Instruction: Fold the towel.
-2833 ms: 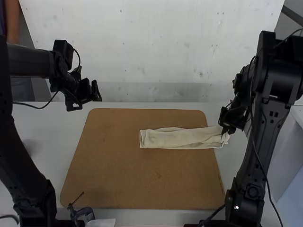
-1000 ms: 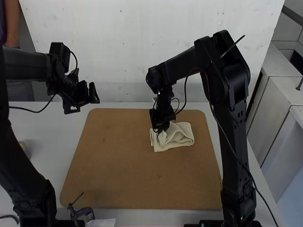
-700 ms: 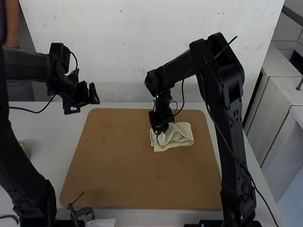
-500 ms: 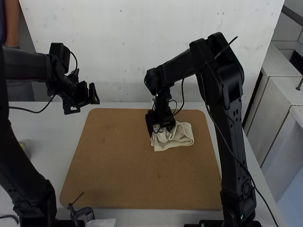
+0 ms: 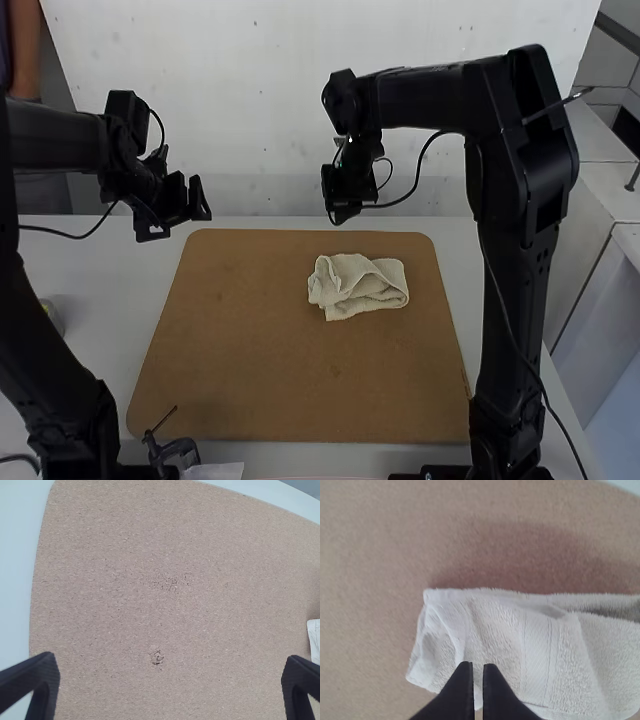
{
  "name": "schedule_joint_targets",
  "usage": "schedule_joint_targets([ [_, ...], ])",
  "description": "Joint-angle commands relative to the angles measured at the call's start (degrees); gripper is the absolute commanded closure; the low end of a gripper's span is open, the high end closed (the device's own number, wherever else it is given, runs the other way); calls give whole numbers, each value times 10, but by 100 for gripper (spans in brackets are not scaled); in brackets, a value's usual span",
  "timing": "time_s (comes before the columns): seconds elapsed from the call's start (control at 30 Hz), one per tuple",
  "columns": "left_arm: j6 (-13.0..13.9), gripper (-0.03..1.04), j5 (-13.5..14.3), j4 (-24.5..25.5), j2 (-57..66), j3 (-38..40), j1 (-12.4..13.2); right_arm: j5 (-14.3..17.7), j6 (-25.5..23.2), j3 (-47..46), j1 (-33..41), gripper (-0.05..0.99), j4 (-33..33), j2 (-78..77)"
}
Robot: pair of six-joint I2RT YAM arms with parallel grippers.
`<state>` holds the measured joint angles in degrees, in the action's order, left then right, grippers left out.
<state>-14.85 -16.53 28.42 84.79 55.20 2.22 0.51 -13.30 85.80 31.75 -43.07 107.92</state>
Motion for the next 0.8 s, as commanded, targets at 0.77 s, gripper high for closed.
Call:
schedule_joint_targets([
  [0.77, 7, 0, -8, -5, -16, -4, -1, 11, -1, -9, 65, 92, 29, 137],
])
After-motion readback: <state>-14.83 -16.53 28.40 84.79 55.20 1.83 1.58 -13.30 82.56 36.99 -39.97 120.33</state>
